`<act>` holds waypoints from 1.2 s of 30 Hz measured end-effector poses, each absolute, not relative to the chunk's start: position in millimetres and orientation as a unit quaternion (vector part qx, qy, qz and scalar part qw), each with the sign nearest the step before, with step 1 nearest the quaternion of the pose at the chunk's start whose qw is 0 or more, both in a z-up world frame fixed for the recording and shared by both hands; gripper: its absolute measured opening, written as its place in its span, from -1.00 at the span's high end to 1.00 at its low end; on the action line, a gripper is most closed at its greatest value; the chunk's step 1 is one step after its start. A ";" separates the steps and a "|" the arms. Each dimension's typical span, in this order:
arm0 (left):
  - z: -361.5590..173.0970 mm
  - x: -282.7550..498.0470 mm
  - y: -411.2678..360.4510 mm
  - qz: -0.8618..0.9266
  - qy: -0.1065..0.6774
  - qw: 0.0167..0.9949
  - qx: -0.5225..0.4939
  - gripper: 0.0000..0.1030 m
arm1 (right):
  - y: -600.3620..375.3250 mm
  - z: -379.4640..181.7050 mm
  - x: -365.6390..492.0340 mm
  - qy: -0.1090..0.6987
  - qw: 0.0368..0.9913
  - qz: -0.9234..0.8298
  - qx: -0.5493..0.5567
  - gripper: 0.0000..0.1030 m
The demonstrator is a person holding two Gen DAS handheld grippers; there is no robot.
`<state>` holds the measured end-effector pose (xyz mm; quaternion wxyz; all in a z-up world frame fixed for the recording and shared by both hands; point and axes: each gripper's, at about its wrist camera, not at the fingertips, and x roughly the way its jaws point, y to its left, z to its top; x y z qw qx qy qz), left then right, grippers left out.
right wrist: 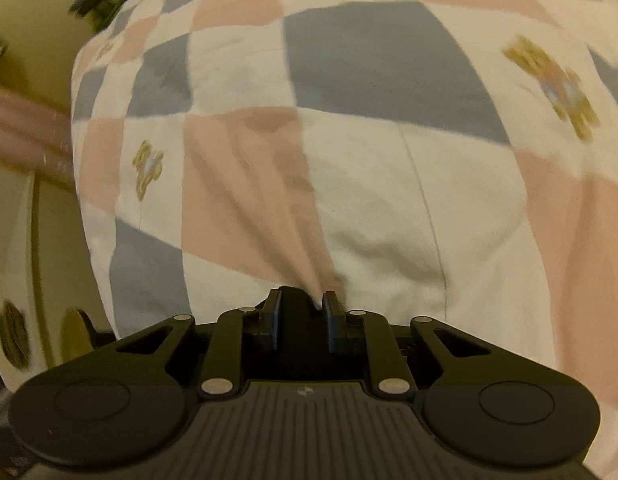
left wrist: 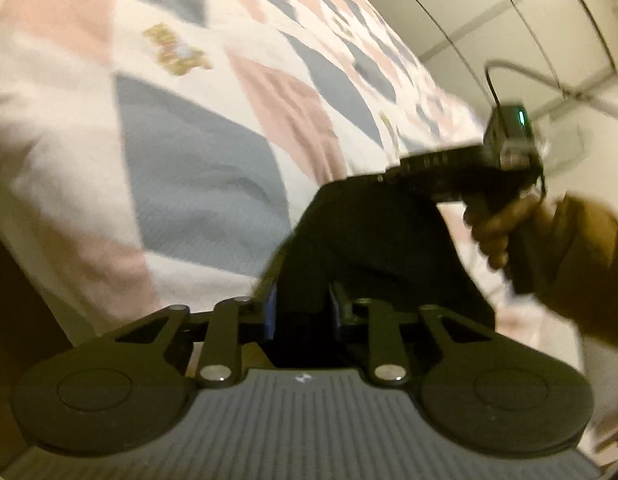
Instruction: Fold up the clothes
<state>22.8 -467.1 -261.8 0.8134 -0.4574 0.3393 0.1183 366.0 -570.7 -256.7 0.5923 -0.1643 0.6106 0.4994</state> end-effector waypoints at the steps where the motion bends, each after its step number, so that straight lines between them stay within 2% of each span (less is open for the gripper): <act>1: -264.4 16.8 -464.9 0.123 0.334 0.808 -0.469 0.58 | -572.6 -250.0 363.6 0.595 0.605 0.503 -0.166 0.65; 3: -268.4 11.2 -462.7 0.135 0.340 0.798 -0.479 0.58 | -576.5 -236.4 358.8 0.562 0.629 0.510 -0.168 0.40; 9: -255.7 21.8 -463.1 0.134 0.372 0.805 -0.443 0.60 | -589.8 -195.2 344.0 0.461 0.694 0.526 -0.172 0.32; 11: -256.3 23.3 -463.4 0.131 0.376 0.805 -0.440 0.60 | -617.7 -172.9 333.5 0.445 0.704 0.535 -0.142 0.32; 13: -253.9 27.0 -465.3 0.131 0.382 0.808 -0.429 0.60 | -647.1 -163.8 315.0 0.443 0.701 0.544 -0.133 0.35; 16: -254.1 32.1 -467.0 0.132 0.389 0.811 -0.416 0.60 | -667.9 -185.8 293.2 0.462 0.697 0.527 -0.153 0.59; 17: -255.7 33.6 -467.2 0.133 0.392 0.812 -0.411 0.60 | -671.1 -197.8 290.1 0.468 0.700 0.515 -0.159 0.71; 18: -257.9 35.1 -467.4 0.134 0.396 0.813 -0.406 0.59 | -668.0 -213.1 291.3 0.474 0.705 0.503 -0.159 0.93; 22: -248.8 41.4 -466.4 0.131 0.415 0.825 -0.361 0.47 | -660.4 -260.3 315.2 0.510 0.711 0.471 -0.114 1.00; 24: -239.7 45.0 -465.0 0.127 0.425 0.832 -0.334 0.57 | -662.7 -250.0 318.4 0.522 0.708 0.465 -0.100 1.00; 25: -235.2 46.9 -464.3 0.125 0.430 0.835 -0.321 0.81 | -669.5 -242.2 316.1 0.518 0.712 0.464 -0.097 1.00; 26: -225.3 48.4 -463.1 0.119 0.431 0.841 -0.303 0.90 | -676.3 -234.4 313.8 0.514 0.715 0.464 -0.094 1.00; 27: -211.2 49.7 -461.4 0.112 0.430 0.850 -0.282 0.90 | -683.6 -226.5 311.5 0.510 0.720 0.461 -0.091 0.66; 28: -203.3 57.2 -461.6 0.100 0.428 0.858 -0.266 0.90 | -693.8 -217.9 308.8 0.506 0.733 0.448 -0.084 0.54; 33: -187.2 118.1 -469.4 0.029 0.416 0.887 -0.200 0.90 | -751.6 -189.9 296.1 0.494 0.777 0.388 -0.020 0.51; 36: -192.4 160.4 -477.8 -0.019 0.418 0.893 -0.165 0.92 | -777.1 -187.3 284.6 0.485 0.796 0.361 -0.022 0.51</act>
